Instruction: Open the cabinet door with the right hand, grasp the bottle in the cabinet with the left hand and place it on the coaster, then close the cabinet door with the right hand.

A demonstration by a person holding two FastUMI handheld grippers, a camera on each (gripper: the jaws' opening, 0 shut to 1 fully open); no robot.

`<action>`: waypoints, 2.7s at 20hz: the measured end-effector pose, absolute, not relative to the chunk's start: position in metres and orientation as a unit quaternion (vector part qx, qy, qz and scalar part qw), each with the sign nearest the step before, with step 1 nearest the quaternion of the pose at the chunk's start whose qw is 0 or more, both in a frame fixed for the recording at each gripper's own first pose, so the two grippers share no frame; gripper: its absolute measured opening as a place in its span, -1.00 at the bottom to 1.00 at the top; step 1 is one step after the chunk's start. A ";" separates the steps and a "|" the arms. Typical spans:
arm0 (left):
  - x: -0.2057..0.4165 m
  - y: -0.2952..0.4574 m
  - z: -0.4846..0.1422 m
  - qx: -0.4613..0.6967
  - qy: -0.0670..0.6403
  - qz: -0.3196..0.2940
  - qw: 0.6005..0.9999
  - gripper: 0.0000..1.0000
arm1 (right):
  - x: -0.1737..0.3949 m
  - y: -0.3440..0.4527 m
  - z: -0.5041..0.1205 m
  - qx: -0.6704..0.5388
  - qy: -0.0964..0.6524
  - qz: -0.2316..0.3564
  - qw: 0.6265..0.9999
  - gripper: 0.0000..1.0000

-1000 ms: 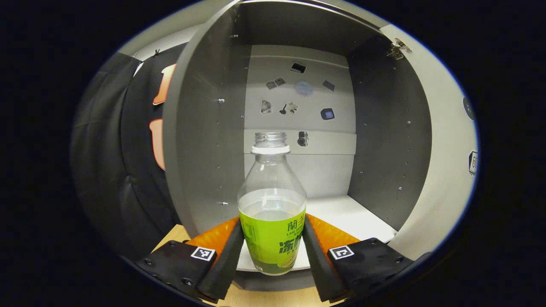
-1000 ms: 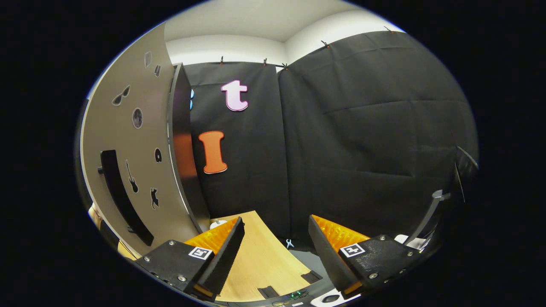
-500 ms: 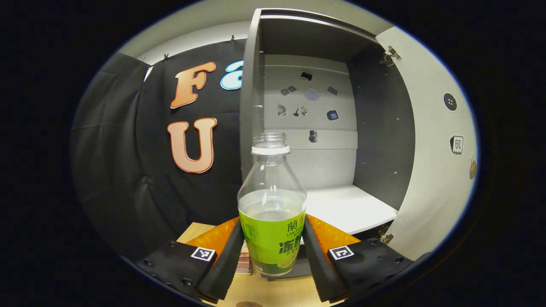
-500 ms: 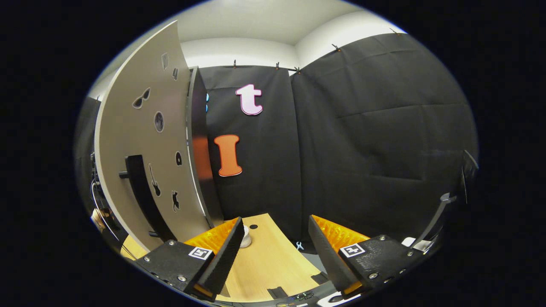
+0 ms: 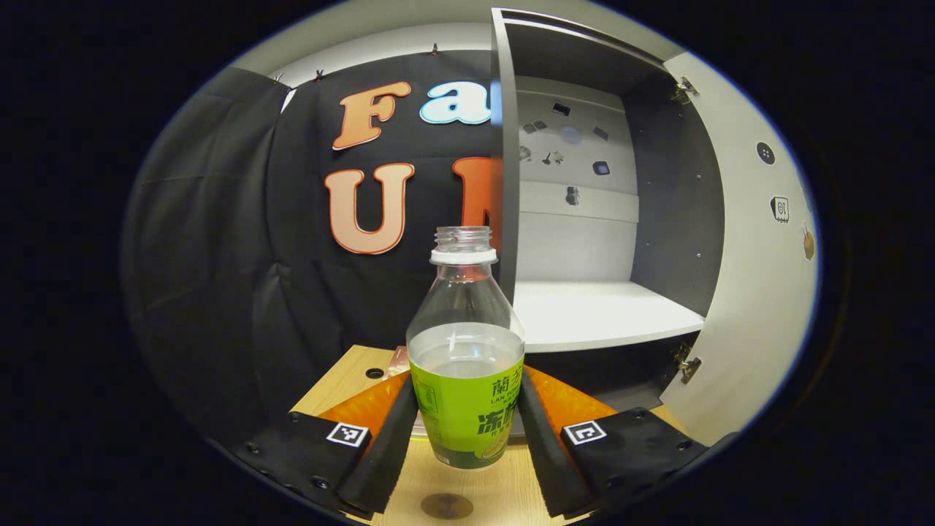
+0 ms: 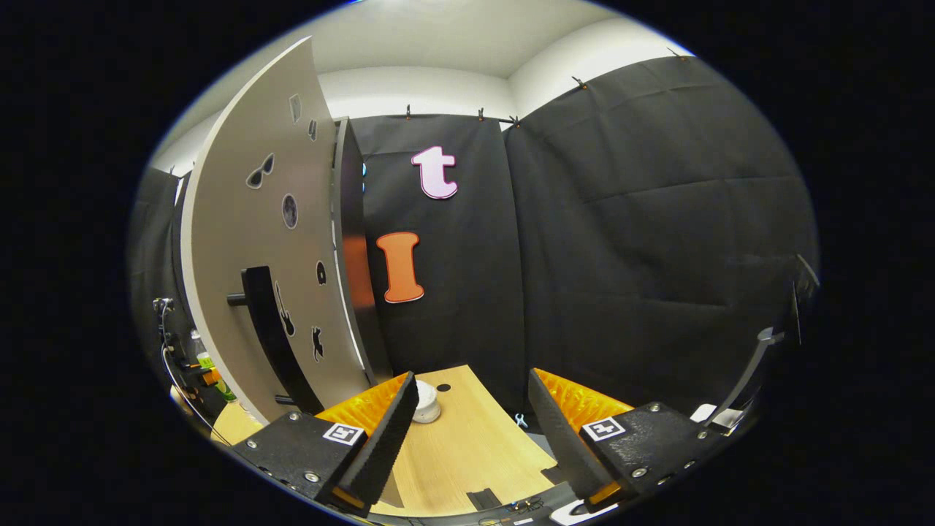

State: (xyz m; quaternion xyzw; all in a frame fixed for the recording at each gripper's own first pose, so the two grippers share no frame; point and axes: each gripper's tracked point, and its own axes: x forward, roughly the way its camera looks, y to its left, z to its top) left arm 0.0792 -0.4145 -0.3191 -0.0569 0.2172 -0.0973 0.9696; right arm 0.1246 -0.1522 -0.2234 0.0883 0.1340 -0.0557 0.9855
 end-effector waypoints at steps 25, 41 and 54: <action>-0.001 -0.399 -0.507 -0.072 0.283 -0.091 0.952 0.65 | 0.117 -0.123 -0.226 0.063 0.158 -0.049 0.984 0.86; -0.021 -0.398 -0.535 -0.051 0.303 -0.079 0.948 0.70 | 0.109 -0.111 -0.237 0.054 0.177 -0.033 0.982 0.87; -0.024 -0.390 -0.502 -0.029 0.290 -0.077 0.953 0.96 | 0.114 -0.104 -0.246 0.066 0.179 -0.015 0.982 0.87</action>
